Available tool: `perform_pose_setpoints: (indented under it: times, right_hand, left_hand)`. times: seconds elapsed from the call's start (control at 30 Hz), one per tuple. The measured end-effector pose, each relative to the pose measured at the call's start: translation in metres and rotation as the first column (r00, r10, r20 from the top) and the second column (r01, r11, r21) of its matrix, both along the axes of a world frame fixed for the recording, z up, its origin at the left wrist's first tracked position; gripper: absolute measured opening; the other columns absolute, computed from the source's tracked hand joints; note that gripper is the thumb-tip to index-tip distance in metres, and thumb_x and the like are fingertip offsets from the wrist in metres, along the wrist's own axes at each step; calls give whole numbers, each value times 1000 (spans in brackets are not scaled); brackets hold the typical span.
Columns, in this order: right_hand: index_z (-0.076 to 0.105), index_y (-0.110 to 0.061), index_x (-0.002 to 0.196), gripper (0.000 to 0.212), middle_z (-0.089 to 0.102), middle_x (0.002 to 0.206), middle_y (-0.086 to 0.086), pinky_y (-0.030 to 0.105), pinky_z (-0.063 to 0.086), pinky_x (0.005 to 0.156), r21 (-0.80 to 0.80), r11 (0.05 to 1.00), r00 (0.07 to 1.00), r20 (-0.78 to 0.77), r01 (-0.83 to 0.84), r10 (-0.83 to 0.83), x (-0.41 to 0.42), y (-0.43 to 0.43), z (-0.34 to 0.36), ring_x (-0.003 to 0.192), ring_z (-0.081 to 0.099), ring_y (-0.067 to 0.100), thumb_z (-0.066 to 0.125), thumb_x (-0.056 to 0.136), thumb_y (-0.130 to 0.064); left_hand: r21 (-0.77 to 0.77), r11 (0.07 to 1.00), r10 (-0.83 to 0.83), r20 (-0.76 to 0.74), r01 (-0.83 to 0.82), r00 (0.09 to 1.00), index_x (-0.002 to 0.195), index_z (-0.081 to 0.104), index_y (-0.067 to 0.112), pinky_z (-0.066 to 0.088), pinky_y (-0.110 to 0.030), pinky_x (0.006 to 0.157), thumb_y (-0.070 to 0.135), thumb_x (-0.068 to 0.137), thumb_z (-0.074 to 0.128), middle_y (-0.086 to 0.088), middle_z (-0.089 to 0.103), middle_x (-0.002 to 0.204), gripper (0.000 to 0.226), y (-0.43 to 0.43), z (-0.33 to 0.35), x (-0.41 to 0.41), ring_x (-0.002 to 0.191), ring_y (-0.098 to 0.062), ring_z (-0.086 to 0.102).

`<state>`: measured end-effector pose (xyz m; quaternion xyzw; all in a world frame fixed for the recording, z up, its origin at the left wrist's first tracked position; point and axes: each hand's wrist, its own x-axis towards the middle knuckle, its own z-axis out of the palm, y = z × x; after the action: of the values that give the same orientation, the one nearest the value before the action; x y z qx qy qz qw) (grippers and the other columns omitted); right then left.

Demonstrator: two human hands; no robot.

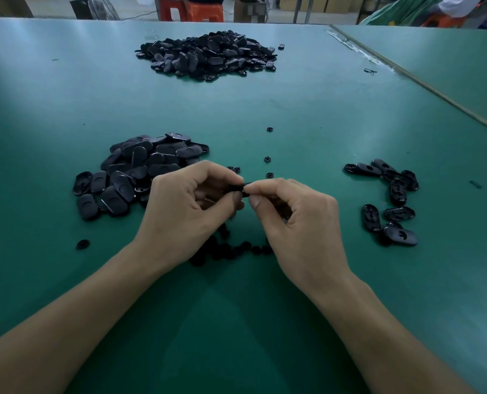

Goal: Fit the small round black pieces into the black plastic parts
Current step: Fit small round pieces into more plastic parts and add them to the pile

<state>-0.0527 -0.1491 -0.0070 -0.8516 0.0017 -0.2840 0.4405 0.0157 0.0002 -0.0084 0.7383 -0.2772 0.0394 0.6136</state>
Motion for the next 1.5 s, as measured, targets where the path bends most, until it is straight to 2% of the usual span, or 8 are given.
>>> perform_pose_setpoints:
  times: [0.1, 0.33, 0.6, 0.77, 0.9, 1.07, 1.27, 1.5]
  right_hand:
    - [71, -23, 106, 20, 70, 79, -14, 13, 49, 70, 27, 1000, 1000, 1, 15, -15, 0, 0, 1, 74, 65, 4, 70, 89, -10]
    - [77, -19, 94, 14, 74, 83, -10, 23, 56, 73, 8, 1000, 1000, -1, 13, -13, 0, 1, -1, 76, 69, 3, 74, 86, -8]
    - [75, -21, 87, 14, 72, 74, -15, 9, 50, 67, 66, 998, 1000, -24, 10, -8, 1, 1, -2, 70, 67, -2, 75, 83, -7]
    - [78, -18, 92, 16, 74, 78, -13, 11, 53, 68, 59, 998, 1000, 1, -4, 4, 0, 3, -2, 71, 68, -2, 73, 85, -5]
    - [75, -19, 92, 16, 72, 77, -15, 9, 51, 68, 102, 995, 1000, -24, -8, 11, 0, 4, -1, 72, 68, -3, 72, 85, -4]
    - [63, -23, 78, 19, 67, 68, -12, 21, 51, 60, 83, 996, 998, -59, 31, -26, 0, 3, 1, 64, 64, 6, 73, 84, -7]
    - [47, -27, 75, 33, 55, 58, -6, 25, 40, 46, -31, 999, 997, -80, 19, -21, -2, 2, 2, 54, 51, 11, 69, 86, -5]
    - [46, -33, 79, 38, 65, 66, -3, 37, 49, 55, 13, 1000, 996, -84, -23, 24, -2, 2, 2, 61, 64, 16, 63, 88, 0]
  left_hand:
    - [-30, 1000, -8, -28, 7, 1000, 90, 70, 22, 61, -27, 70, -4, 83, 75, 1, 76, 82, 27, 0, -1, 1, 70, -17, 75]
    - [-20, 999, -48, -22, 48, 999, 90, 72, 26, 59, -21, 70, 10, 78, 75, 6, 77, 82, 20, 0, 1, -1, 73, -12, 75]
    - [18, 999, -47, 19, 47, 999, 89, 73, 21, 58, -23, 72, 10, 78, 75, 6, 77, 84, 16, 0, -1, 0, 75, -12, 74]
    - [21, 999, -47, 34, 46, 998, 89, 72, 22, 58, -22, 72, -3, 81, 77, 7, 77, 85, 27, 0, -2, 1, 76, -11, 75]
    - [2, 999, -50, 20, 50, 999, 89, 73, 20, 59, -24, 73, 2, 80, 76, 4, 77, 85, 20, 0, -2, 2, 76, -13, 75]
    - [21, 998, -64, 32, 64, 997, 90, 73, 21, 58, -21, 71, 10, 78, 76, 5, 77, 85, 16, 0, -3, 1, 75, -10, 74]
    - [152, 988, -46, 221, 12, 974, 91, 71, 22, 56, -21, 61, 6, 80, 76, 7, 73, 80, 20, 1, -4, 1, 67, -12, 70]
    - [199, 979, -31, 314, -34, 949, 96, 69, 15, 56, -25, 61, 15, 83, 73, 10, 70, 87, 13, 0, -5, 3, 71, -9, 66]
